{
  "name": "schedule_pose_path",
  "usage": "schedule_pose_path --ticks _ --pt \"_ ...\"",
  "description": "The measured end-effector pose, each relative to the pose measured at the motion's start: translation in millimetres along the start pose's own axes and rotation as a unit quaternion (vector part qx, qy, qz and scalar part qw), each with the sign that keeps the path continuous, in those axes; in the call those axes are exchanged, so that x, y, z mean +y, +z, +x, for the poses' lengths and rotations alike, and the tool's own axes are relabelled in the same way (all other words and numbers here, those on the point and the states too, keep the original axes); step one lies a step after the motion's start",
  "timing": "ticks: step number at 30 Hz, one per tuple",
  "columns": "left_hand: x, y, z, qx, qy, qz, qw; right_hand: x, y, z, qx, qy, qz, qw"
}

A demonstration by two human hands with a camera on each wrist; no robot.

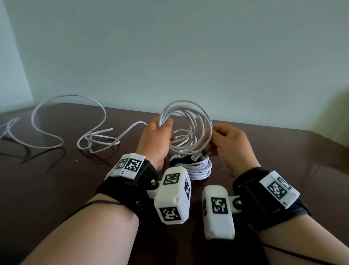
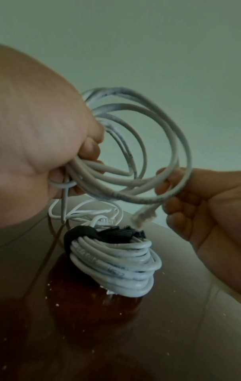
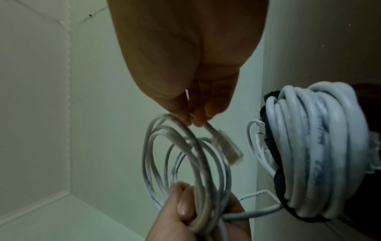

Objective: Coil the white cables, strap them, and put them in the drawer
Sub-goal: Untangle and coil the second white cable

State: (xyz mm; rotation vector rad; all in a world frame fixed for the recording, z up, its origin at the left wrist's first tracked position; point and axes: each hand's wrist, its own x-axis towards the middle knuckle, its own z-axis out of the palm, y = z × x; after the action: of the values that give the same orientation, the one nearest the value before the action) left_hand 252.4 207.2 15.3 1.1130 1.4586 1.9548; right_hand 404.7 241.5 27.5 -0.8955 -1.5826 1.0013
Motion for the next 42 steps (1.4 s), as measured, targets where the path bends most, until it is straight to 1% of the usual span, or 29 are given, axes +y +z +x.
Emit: schedule_pose_path --ticks 2,5,7,8,10,13,15,20,23,25,27,28,30,31,32,35,37,42 --pt "-1.8 0.3 2.8 0.024 -0.016 -0.028 0.999 -0.3 0.7 0.0 -0.014 0.031 0.034 0.999" --pt "-3.6 -1.0 7.0 0.05 -0.057 -0.093 0.993 -3.3 -1.2 0.8 -0.046 0.06 0.074 0.994" --pt "-3.8 -1.8 7.9 0.06 -0.073 -0.121 0.988 -3.8 -0.3 0.6 -0.077 0.104 0.126 0.983" --pt "-3.9 -1.4 8.0 0.068 -0.073 -0.127 0.987 -4.5 1.1 -0.1 -0.091 0.132 0.163 0.973" --pt "-3.6 0.8 5.9 0.083 -0.054 -0.121 0.988 -5.6 4.5 -1.9 -0.104 0.175 0.238 0.95" --pt "-6.1 5.4 2.1 0.092 -0.005 -0.086 0.992 -5.6 6.0 -2.1 -0.093 0.195 0.298 0.93" --pt "-8.4 8.9 0.1 0.065 0.005 -0.106 0.992 -4.4 6.4 -1.2 -0.065 0.201 0.322 0.923" --pt "-3.3 14.7 -8.3 -0.044 -0.024 -0.205 0.977 -4.8 10.2 -0.8 0.0 0.202 0.363 0.91" --pt "0.4 15.4 -13.6 -0.076 -0.017 -0.221 0.972 -6.3 15.3 -2.9 0.028 0.189 0.372 0.908" --pt "1.6 16.0 -16.3 -0.084 -0.008 -0.217 0.972 -7.8 18.2 -5.7 0.035 0.171 0.372 0.912" --pt "2.3 16.5 -17.1 -0.085 0.008 -0.209 0.974 -9.4 19.5 -8.3 0.032 0.141 0.348 0.926" --pt "2.8 16.4 -17.2 -0.084 0.016 -0.207 0.975 -9.1 19.2 -9.0 0.033 0.121 0.312 0.942" --pt "2.0 15.4 -15.5 -0.076 0.028 -0.196 0.977 -8.3 16.3 -9.4 0.047 0.075 0.174 0.981" --pt "1.1 14.6 -14.7 -0.07 0.033 -0.186 0.98 -7.2 13.9 -8.8 0.057 0.055 0.102 0.992" --pt "0.0 14.1 -13.8 -0.066 0.036 -0.175 0.982 -5.7 10.7 -7.9 0.07 0.042 0.046 0.996" --pt "-1.8 13.7 -11.1 -0.064 0.026 -0.167 0.984 -3.9 3.7 -5.0 0.096 -0.006 -0.063 0.993" --pt "-1.9 13.1 -10.0 -0.063 0.017 -0.161 0.985 -3.7 2.5 -4.3 0.092 -0.053 -0.126 0.986" --pt "-2.0 9.8 -7.8 -0.056 0.04 -0.108 0.992 -4.5 0.2 -3.2 0.076 -0.115 -0.2 0.97"
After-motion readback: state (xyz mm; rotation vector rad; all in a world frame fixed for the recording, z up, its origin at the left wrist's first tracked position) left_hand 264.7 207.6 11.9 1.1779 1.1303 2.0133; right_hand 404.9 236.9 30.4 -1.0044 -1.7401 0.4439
